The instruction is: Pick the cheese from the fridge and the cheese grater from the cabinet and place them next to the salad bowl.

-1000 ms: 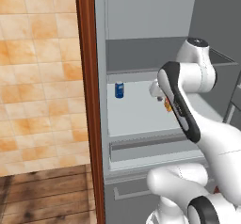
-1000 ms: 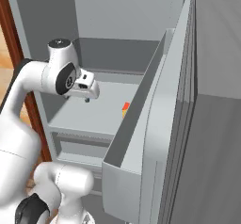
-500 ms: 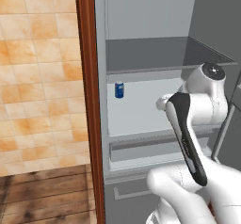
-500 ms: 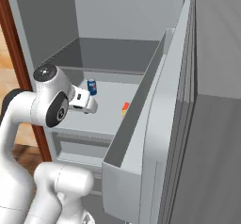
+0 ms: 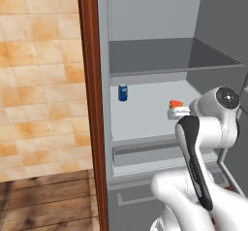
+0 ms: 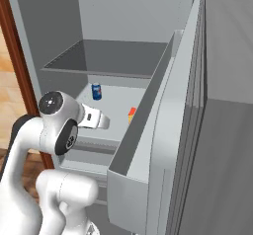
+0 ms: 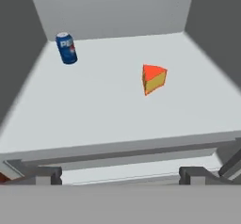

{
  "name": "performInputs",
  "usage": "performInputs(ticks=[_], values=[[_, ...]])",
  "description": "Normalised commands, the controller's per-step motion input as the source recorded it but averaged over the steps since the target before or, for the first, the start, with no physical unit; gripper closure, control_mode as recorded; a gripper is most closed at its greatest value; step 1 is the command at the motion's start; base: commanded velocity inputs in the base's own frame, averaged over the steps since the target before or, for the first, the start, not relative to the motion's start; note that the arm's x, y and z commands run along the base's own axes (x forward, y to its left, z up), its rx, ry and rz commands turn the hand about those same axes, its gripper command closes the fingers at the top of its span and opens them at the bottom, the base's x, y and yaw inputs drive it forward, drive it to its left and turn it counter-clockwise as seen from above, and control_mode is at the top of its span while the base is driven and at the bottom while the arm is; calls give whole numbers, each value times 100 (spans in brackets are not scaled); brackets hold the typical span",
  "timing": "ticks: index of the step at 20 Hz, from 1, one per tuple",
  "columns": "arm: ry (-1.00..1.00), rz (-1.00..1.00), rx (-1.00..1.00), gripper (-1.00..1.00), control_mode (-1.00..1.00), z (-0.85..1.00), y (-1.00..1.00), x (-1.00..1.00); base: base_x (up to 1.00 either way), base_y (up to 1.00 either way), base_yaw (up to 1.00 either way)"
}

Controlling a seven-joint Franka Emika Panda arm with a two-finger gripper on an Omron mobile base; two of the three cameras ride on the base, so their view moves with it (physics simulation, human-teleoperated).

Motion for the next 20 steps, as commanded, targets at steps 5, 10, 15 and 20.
performInputs(ticks=[5, 10, 15, 20], values=[[0, -7, 1, -100, -100, 0, -33, 3, 0, 0, 0], [0, -7, 0, -100, -100, -3, -20, 23, 0, 0, 0], [0, 0, 0, -100, -100, -4, -13, 31, 0, 0, 0], [-6, 0, 0, -100, -100, -26, -6, 12, 0, 0, 0]])
